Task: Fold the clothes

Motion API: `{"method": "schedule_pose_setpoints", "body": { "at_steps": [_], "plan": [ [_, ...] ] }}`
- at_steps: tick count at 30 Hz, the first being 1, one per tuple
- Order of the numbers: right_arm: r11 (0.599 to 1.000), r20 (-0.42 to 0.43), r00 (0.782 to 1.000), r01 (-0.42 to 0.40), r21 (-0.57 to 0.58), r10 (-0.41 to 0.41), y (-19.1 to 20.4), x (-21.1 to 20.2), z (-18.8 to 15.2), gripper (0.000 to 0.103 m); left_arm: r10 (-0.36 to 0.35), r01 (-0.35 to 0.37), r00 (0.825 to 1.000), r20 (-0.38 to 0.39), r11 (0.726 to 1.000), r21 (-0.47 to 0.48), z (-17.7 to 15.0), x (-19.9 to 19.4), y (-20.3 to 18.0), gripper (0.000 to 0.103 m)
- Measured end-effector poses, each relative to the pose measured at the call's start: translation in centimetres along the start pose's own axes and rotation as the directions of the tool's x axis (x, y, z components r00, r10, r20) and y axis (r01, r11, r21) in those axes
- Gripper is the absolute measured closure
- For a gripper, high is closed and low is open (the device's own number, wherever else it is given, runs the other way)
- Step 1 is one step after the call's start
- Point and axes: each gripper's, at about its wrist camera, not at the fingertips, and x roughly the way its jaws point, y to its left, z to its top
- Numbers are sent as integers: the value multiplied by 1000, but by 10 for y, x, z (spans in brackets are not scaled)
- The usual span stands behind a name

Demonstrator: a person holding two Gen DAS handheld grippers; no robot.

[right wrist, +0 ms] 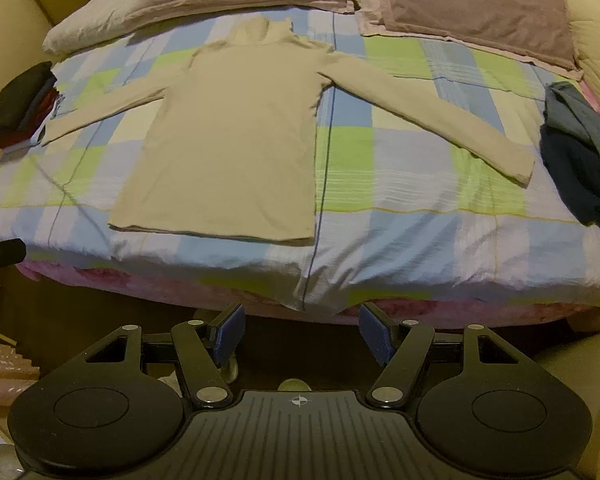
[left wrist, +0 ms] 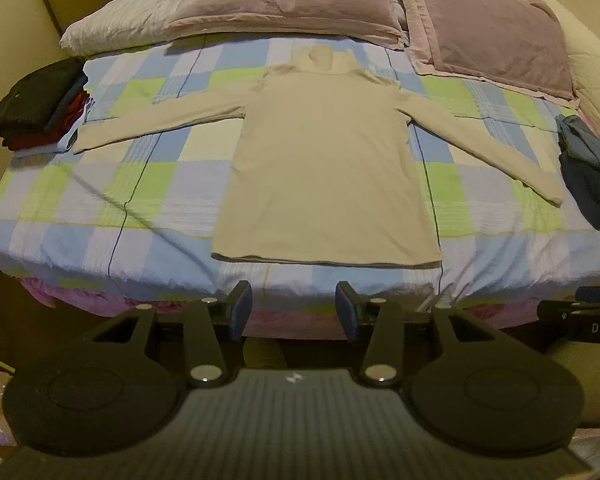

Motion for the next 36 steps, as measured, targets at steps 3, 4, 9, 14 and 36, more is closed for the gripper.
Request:
{"method": "schedule_pose_setpoints", "body": {
  "at_steps": [3,4,9,14,36],
  "plan": [
    [1000,-6,1000,2,2,-2,1,-1,-1,36,0,0,1000,1,1000,7,0,-1,-1,60],
    [1000,-8,1000,4,0,-4,2,-1,-1,36,0,0,1000,1,1000,7,0,-1,-1,60],
    [1000,-6,1000,8,-6,-8,4,-3,-2,36,0,0,1000,-6,1000,6,-1,-1,0,60],
    [1000,0,1000,14,-13,-14,6,-4,-4,36,-3,4,1000,-8,1000,4,-1,-1,-1,60],
    [1000,4,1000,3,-26,-3,11,17,42,36,23,-24,1000,-18,999,-43,36,35,20,59]
  ]
}}
